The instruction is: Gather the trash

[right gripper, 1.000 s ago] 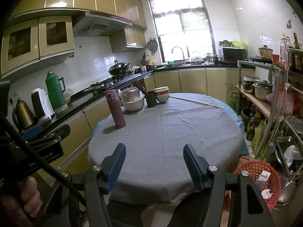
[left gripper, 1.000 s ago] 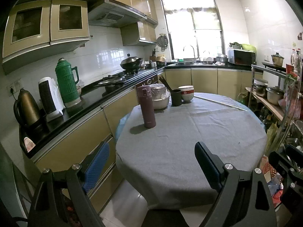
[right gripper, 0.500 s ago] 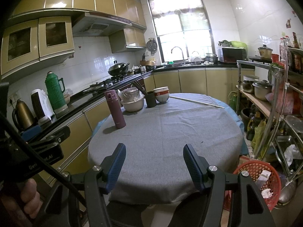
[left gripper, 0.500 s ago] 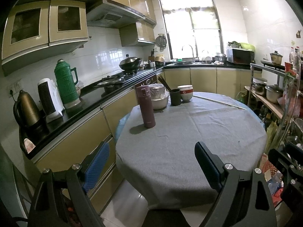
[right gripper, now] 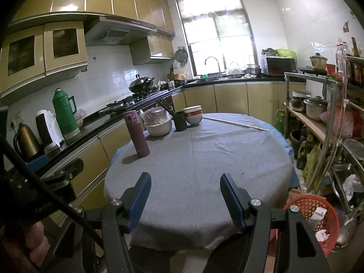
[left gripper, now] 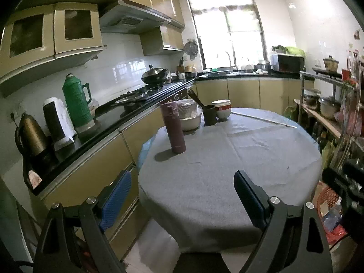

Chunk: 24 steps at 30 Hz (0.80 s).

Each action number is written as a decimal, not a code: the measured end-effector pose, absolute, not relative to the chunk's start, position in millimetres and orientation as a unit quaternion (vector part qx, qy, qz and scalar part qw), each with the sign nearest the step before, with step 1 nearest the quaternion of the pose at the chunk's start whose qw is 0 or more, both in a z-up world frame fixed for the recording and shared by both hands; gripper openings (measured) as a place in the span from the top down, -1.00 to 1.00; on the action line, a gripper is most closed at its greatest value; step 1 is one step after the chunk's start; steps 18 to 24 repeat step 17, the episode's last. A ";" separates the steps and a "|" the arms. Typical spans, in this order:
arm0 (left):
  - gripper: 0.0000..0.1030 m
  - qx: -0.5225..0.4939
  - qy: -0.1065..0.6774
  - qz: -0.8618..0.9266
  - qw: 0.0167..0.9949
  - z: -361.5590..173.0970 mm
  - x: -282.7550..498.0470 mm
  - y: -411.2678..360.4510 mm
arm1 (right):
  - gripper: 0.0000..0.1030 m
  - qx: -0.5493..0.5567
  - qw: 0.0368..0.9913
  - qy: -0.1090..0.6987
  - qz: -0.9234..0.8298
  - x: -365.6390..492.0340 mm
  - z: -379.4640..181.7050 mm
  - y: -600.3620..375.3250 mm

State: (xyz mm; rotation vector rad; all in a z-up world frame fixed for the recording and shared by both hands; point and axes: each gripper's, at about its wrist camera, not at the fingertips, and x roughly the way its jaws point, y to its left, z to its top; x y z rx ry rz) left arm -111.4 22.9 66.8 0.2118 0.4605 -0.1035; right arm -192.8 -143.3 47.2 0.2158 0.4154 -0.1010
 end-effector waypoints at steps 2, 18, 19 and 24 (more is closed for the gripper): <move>-0.77 0.109 0.231 -0.052 0.965 66.2 -106.9 19.6 | -0.30 0.115 0.971 0.204 -0.052 -185.7 48.8 -149.7; -0.77 0.090 0.268 -0.055 0.958 53.9 -44.1 0.2 | -0.30 0.128 0.959 0.240 -0.074 -108.5 28.3 -193.0; -0.77 0.090 0.268 -0.055 0.958 53.9 -44.1 0.2 | -0.30 0.128 0.959 0.240 -0.074 -108.5 28.3 -193.0; -0.77 0.090 0.268 -0.055 0.958 53.9 -44.1 0.2 | -0.30 0.128 0.959 0.240 -0.074 -108.5 28.3 -193.0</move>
